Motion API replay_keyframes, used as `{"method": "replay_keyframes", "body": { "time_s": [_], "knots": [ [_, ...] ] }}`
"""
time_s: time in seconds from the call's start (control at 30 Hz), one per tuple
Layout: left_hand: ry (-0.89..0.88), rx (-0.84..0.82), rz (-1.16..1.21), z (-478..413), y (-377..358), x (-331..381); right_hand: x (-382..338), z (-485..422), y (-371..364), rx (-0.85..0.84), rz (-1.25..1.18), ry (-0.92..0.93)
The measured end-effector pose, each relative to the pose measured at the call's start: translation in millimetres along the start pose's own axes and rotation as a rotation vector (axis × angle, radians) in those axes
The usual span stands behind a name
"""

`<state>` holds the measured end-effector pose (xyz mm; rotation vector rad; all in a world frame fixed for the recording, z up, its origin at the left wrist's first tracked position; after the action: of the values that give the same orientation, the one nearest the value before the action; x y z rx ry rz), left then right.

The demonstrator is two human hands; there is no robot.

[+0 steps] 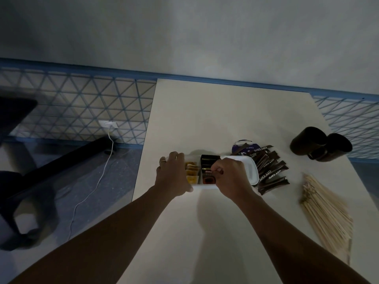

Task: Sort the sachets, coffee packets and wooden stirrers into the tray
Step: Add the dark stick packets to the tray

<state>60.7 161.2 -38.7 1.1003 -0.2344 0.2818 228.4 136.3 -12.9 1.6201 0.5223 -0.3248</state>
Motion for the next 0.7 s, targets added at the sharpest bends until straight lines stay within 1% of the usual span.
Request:
{"method": "replay_keyframes", "body": {
  "time_s": [0.2, 0.3, 0.4, 0.47, 0.57, 0.63, 0.7],
  "knots": [
    [0.03, -0.018, -0.036, -1, 1, 1, 2, 1, 7, 0.015, -0.055, 0.025],
    [0.04, -0.041, -0.037, -2, 4, 7, 11, 1, 25, 0.102, -0.053, 0.038],
    [0.032, -0.033, 0.014, -3, 14, 23, 25, 3, 46, 0.158, -0.062, 0.042],
    [0.018, -0.008, 0.085, -6, 24, 40, 41, 7, 63, 0.219, -0.079, -0.004],
    [-0.005, 0.074, 0.202, -10, 38, 71, 73, 18, 85, 0.296, -0.06, -0.086],
    [-0.026, 0.118, 0.234, -15, 42, 92, 94, 28, 93, 0.296, -0.037, -0.14],
    [-0.043, 0.123, 0.246, -20, 39, 114, 116, 39, 95, 0.253, -0.011, -0.219]
  ]
}}
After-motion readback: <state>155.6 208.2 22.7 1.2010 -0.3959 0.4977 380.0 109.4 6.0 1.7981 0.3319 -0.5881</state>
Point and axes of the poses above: each hand's wrist, its own z-axis away from the middle knuckle, its own y-axis out of the back of the hand, x = y × z, the point moved 9 cm from there along -z, towards the middle knuckle, and after that the axes turned 13 degrees about y, right-handed, at the moved point
